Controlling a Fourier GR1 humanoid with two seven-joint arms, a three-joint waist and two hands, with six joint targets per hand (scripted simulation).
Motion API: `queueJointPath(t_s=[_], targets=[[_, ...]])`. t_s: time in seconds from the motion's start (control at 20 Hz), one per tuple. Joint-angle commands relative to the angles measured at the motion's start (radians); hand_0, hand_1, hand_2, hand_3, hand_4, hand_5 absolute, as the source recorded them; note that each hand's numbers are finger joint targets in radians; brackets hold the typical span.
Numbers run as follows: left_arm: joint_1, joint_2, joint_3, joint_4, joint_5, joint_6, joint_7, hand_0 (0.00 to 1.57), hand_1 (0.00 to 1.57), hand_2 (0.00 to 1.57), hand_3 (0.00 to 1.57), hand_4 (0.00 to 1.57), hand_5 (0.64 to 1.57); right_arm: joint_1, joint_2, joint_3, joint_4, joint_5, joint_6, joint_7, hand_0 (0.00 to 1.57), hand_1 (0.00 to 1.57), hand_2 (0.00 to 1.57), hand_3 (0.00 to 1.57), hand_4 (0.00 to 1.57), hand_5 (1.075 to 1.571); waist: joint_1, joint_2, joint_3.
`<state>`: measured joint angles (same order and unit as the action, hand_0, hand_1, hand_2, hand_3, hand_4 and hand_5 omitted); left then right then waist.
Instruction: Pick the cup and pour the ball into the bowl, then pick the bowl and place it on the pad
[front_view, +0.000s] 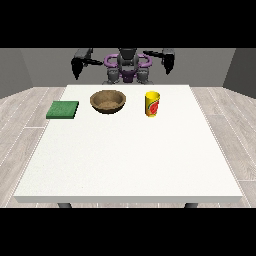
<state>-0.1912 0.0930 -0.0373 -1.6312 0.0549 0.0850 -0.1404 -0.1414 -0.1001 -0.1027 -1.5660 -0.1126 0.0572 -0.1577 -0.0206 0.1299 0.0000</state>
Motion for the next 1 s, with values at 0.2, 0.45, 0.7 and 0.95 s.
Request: queueJointPath(t_s=[0.2,0.45,0.7,0.95], targets=[[-0.148,0.027,0.084,0.224,-0.05,0.019,-0.143,0.0,0.0,0.0,0.0,0.0,1.258,-0.086,-0.076,-0.057,0.136,-0.032,0.104,-0.134,0.0,0.0,0.0,0.0,0.0,1.56,-0.058,0.121,0.0002],[-0.22,0.067,0.166,0.414,-0.007,-0.038,-0.251,0.0,0.0,0.0,0.0,0.0,1.259,-0.117,-0.081,-0.069,0.186,-0.023,0.097,-0.154,0.0,0.0,0.0,0.0,0.0,1.562,-0.065,0.111,-0.0002],[-0.234,0.002,0.146,0.529,-0.069,0.047,-0.364,0.0,0.0,0.0,0.0,0.0,1.233,-0.171,-0.141,-0.138,0.265,-0.079,0.148,-0.164,0.0,0.0,0.0,0.0,0.0,1.563,-0.073,0.129,-0.0001],[-0.26,-0.007,0.174,0.639,-0.065,0.059,-0.472,0.0,0.0,0.0,0.0,0.0,1.276,-0.12,-0.122,-0.119,0.311,-0.056,0.183,-0.273,0.0,0.0,0.0,0.0,0.0,1.559,-0.093,0.15,0.0]])
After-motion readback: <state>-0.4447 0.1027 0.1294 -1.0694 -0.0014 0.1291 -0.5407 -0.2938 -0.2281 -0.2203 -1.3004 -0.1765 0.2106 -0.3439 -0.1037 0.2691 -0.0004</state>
